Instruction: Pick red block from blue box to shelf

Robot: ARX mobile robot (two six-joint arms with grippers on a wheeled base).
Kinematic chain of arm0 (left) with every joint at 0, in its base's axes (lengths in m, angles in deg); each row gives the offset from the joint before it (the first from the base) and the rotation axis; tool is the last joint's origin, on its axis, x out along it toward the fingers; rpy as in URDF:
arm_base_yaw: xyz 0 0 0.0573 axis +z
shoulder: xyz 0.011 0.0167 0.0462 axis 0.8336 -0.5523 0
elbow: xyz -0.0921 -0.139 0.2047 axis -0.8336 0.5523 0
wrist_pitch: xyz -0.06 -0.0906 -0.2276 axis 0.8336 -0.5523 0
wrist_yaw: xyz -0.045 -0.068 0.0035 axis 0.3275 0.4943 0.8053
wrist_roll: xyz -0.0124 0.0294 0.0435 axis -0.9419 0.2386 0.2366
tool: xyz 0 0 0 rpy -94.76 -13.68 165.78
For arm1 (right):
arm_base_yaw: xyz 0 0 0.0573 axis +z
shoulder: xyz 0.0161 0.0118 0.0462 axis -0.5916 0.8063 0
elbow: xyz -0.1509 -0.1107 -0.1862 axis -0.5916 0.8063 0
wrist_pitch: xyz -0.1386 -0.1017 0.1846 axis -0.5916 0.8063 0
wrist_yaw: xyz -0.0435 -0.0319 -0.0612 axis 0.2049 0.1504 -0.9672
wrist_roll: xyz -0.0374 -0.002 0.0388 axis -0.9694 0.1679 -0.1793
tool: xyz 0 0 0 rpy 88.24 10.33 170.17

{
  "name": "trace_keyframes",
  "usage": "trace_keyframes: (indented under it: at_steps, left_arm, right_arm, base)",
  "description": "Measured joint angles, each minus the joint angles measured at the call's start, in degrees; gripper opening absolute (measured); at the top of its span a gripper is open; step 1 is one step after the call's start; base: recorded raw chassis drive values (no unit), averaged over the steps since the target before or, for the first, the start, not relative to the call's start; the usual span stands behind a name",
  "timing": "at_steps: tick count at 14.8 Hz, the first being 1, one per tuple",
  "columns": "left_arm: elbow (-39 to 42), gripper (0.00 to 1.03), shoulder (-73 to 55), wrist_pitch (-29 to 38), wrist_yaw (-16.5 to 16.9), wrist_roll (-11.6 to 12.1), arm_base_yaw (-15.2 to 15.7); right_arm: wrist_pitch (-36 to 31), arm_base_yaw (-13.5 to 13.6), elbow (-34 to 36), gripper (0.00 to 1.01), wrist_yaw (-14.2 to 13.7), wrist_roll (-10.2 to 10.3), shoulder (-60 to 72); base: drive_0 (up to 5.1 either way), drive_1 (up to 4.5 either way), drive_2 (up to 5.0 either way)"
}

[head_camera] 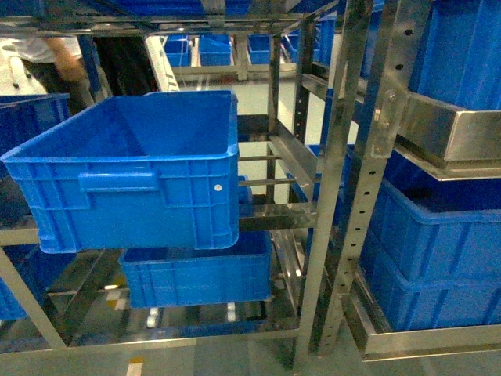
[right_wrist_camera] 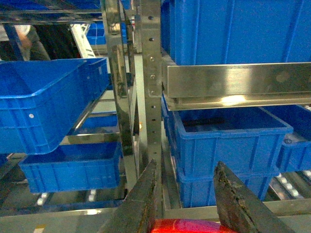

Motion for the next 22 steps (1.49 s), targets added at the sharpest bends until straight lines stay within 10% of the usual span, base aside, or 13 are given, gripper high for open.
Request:
trace_keyframes:
  at_steps: [22]
  left_arm:
    - [0.0,0.98,0.0,0.0,-0.2,0.0,0.1]
  right_arm:
    - [0.0,0.0,0.0,0.28,0.1,0.0,0.0]
  base:
    - [0.0,0.0,0.0]
